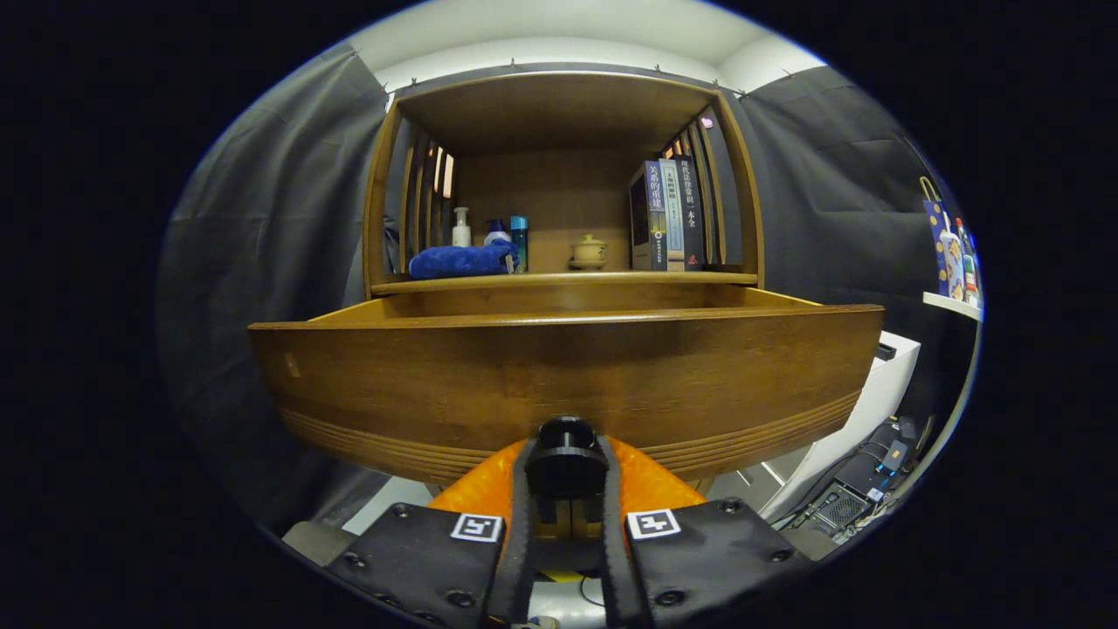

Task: Pull open the drawer, take out the items inside it, and place them on the countertop above the cabinet.

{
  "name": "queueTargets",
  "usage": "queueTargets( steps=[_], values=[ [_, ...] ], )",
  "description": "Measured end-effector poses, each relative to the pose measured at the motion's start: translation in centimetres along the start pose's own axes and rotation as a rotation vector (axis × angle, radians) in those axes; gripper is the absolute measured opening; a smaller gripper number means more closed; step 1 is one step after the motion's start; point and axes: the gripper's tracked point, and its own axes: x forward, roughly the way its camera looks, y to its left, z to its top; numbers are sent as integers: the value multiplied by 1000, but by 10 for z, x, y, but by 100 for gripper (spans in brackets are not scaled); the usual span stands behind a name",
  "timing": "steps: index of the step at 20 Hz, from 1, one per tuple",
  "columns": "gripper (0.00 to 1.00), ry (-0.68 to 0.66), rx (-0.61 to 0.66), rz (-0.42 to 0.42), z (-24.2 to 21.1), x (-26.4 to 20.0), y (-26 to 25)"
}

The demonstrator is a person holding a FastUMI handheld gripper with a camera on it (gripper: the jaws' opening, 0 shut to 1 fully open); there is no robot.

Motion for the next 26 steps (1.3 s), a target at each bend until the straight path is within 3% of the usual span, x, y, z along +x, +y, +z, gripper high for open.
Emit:
queueTargets(
  steps=[6,10,13,16,20,23,26],
  values=[
    [60,-26,11,-16,11,-3,-2],
    [76,-57,-13,2,28,-30,0],
    [87,-189,-18,26,111,-50,3],
    [99,-233,-77,36,204,-34,5],
    [99,-234,-106,92,290,22,28],
    [99,-63,-134,76,275,81,28],
    [99,193,-105,66,204,127,23]
  ],
)
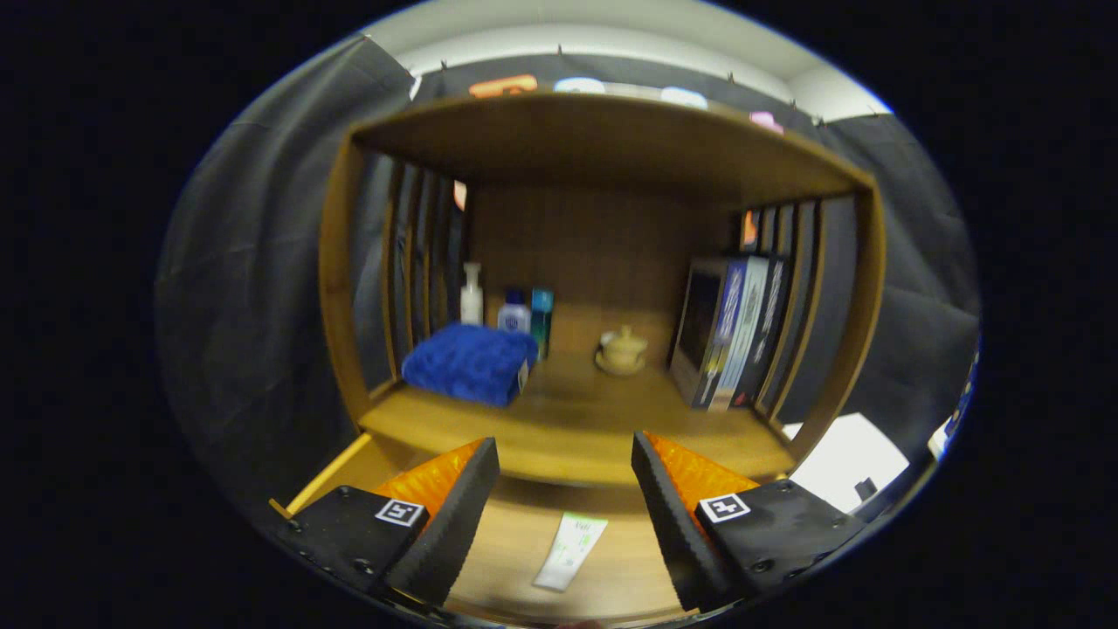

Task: Pull open the drawer, take out the items inside it, and place them on the countertop above the cabinet.

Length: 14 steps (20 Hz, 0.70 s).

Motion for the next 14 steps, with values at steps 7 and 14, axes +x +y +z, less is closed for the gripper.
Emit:
queueTargets(
  steps=[7,14],
  values=[
    [99,473,135,10,-137,44,8],
    [100,634,125,5,-174,47,2]
  ],
)
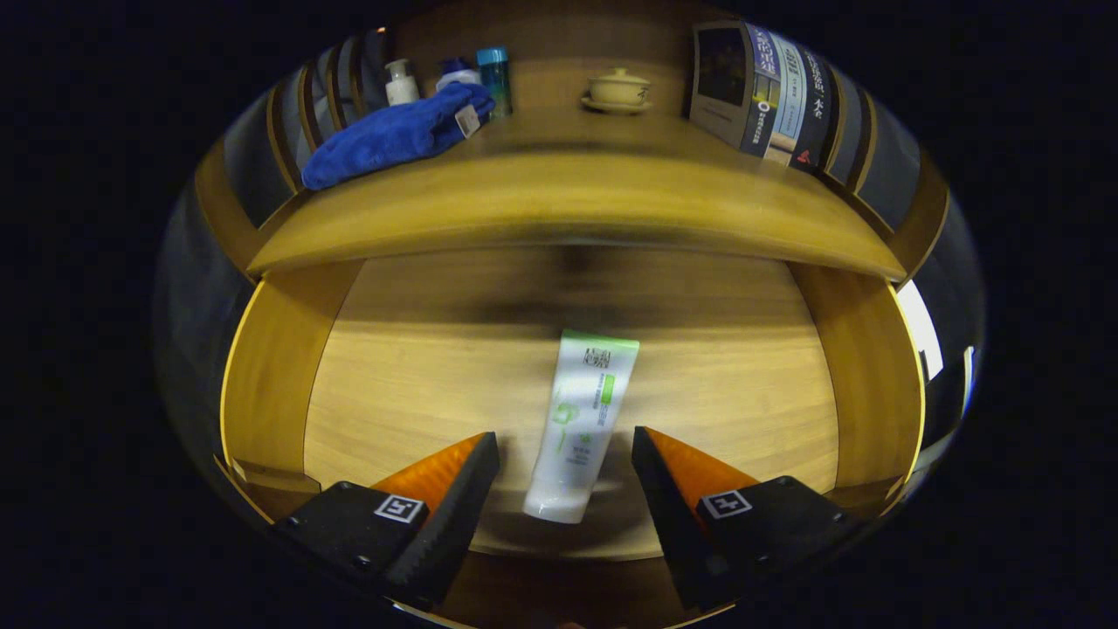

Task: Pull open the drawer, take out the items inside it, and place them on the countertop above the cabinet.

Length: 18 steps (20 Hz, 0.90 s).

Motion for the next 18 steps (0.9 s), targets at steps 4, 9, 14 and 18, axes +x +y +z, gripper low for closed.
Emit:
queueTargets(
  steps=[4,9,14,18],
  values=[
    [90,103,-15,12,-16,5,1],
    [68,138,36,14,-19,13,-3],
    [48,99,102,12,-6,18,-5],
    [43,49,56,43,3,8,-8]
  ],
)
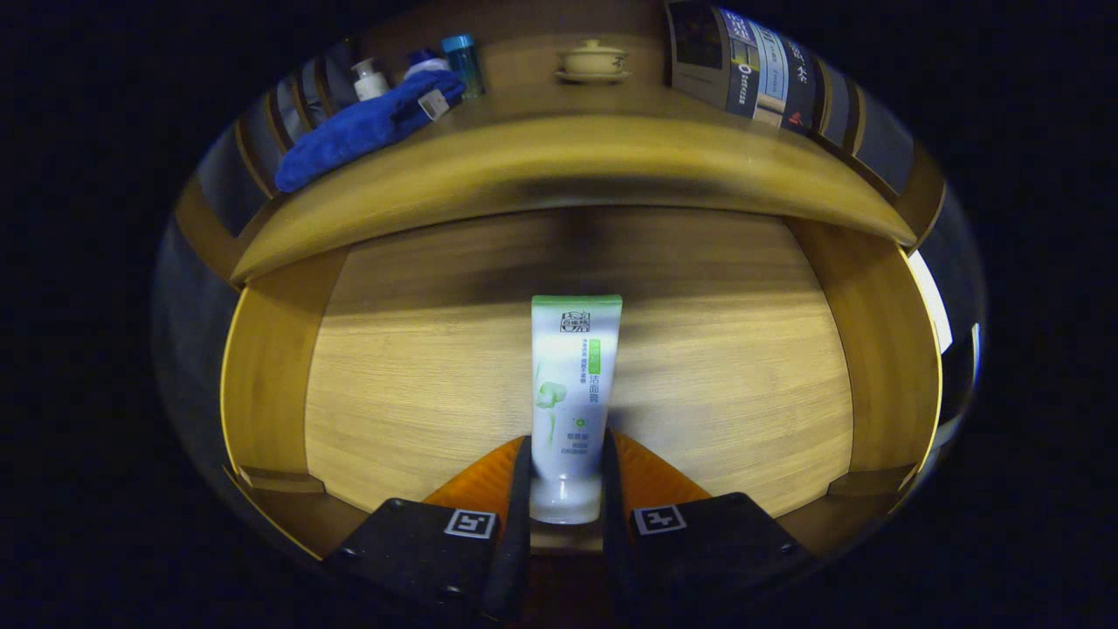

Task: Pull open the drawer, take out the items inside it, and place them on the countertop above the cabinet.

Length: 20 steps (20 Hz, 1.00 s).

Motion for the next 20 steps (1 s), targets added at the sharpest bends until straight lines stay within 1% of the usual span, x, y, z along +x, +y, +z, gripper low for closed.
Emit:
queueTargets(
  steps=[3,5,7,9,11,13,15,18,20],
  values=[
    [43,-6,-73,35,1,-15,0],
    [44,-16,-88,75,5,-25,-2],
    [43,-50,-119,110,10,-39,-5],
    [43,-92,-144,133,18,-58,2],
    [43,-150,-123,155,43,-76,9],
    [43,-224,-88,169,81,-94,14],
    [43,-275,-71,175,121,-97,12],
    [43,-325,-31,139,171,-86,3],
    [43,-328,-6,105,190,-74,-3]
  ],
)
